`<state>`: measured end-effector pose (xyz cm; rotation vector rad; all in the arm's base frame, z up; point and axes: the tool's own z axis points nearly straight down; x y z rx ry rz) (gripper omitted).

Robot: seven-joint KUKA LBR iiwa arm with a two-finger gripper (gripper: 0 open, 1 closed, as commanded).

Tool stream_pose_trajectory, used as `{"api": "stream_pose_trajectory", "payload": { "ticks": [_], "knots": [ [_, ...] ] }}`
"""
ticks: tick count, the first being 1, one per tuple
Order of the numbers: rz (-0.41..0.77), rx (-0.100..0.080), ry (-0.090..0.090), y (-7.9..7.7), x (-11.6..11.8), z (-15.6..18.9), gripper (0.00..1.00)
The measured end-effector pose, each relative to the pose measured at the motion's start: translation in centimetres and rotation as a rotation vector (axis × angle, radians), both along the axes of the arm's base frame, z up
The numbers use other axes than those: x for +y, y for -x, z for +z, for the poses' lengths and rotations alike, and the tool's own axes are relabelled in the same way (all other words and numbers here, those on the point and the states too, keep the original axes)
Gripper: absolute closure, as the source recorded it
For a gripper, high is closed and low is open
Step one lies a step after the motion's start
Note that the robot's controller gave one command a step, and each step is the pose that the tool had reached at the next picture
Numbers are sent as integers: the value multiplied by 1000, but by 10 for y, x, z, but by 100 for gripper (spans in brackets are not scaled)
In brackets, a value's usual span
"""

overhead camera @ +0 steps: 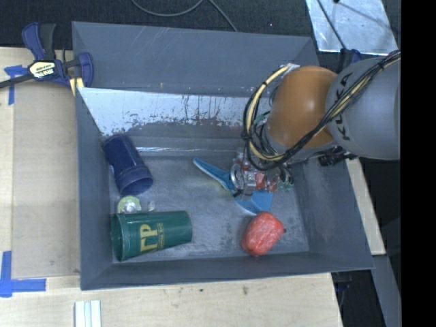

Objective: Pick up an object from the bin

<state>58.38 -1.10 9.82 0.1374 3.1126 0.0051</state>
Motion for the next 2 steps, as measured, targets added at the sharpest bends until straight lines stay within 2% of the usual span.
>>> {"api": "stream_pose_trajectory", "payload": {
  "ticks": [1,2],
  "knots": [
    [-1,0,0,0,0,0,100],
    [2,-4,0,-6,5,113,100]
  ]
}}
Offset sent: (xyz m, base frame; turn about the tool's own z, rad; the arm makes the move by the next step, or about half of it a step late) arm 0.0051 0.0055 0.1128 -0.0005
